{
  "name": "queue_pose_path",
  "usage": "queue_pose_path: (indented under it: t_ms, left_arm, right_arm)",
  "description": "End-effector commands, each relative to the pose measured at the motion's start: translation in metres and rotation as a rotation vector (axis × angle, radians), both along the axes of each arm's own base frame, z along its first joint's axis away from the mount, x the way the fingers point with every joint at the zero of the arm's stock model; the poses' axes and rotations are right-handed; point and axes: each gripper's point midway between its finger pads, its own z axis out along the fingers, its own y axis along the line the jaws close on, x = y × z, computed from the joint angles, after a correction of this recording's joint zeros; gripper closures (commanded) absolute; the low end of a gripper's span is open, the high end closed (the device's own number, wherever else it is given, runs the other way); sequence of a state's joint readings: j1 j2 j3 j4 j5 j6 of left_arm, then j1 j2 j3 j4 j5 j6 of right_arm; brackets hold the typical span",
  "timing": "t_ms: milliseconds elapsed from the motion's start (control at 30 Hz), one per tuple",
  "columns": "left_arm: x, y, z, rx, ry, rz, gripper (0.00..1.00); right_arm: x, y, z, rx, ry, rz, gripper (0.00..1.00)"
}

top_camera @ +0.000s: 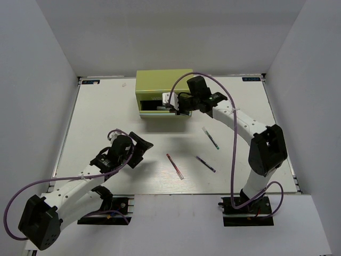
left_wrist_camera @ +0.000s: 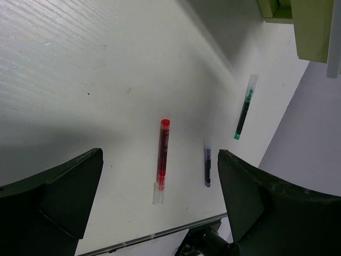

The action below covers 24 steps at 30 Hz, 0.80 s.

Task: Sort the stationery into containers
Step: Place the pen in the drawer, then close the drawer in the storage box.

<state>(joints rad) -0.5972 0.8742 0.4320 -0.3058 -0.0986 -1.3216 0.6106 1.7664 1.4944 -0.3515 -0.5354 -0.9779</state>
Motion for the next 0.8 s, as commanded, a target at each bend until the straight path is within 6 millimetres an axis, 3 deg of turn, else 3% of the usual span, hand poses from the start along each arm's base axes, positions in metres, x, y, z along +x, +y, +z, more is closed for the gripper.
queue_pose_path:
  t_ms: [0,67,100,133,200,233,333,367,433,467,500,567,600,767]
  left_arm:
    - [0.002,-0.005,0.006,-0.023,-0.015,-0.016,0.02]
    - [0.002,-0.005,0.006,-0.023,-0.015,-0.016,0.02]
    - [0.002,-0.007,0.008,-0.027,-0.024,-0.029,0.04]
    - [0.002,-0.007,0.008,-0.028,-0.024,-0.029,0.04]
    - [0.004,-0.008,0.011,-0.034,-0.034,-0.029,0.04]
    - [0.004,-0.008,0.011,-0.034,-0.034,-0.029,0.04]
    - [0.006,-0.009,0.014,-0.038,-0.054,-0.036,0.04]
    - [0.008,-0.011,0.017,-0.047,-0.069,-0.036,0.04]
    - [0.013,-0.014,0.024,-0.060,-0.103,-0.041,0.04]
    - [0.015,-0.015,0.028,-0.070,-0.118,-0.041,0.04]
    - [0.016,-0.016,0.028,-0.068,-0.135,-0.049,0.04]
    - [0.023,-0.020,0.038,-0.096,-0.193,-0.054,0.04]
    - [0.026,-0.017,0.036,-0.096,-0.205,-0.037,0.05]
    - [0.045,-0.017,0.037,-0.104,-0.258,0.006,0.06]
  right_arm:
    - [-0.048,0.004,0.017,0.031,0.038,0.218,1.00]
    - [-0.062,0.002,0.002,-0.001,0.114,0.269,1.00]
    - [-0.062,0.003,0.005,-0.011,0.106,0.282,1.00]
    - [-0.063,0.003,-0.010,-0.045,0.143,0.282,1.00]
    - [-0.059,0.006,-0.016,-0.059,0.149,0.267,1.00]
    - [-0.053,0.006,-0.030,-0.094,0.162,0.236,1.00]
    - [-0.027,0.010,-0.046,-0.130,0.137,0.110,1.00]
    - [-0.004,0.010,-0.045,-0.138,0.063,0.038,1.00]
    - [0.013,0.015,-0.047,-0.127,0.055,-0.041,1.00]
    - [0.026,0.009,-0.062,-0.176,0.042,-0.103,1.00]
    - [0.040,0.014,-0.051,-0.155,0.007,-0.138,1.00]
    - [0.057,0.013,-0.056,-0.156,0.018,-0.220,1.00]
    - [0.066,0.014,-0.049,-0.141,-0.002,-0.258,1.00]
    - [0.088,0.008,-0.041,-0.133,-0.050,-0.359,1.00]
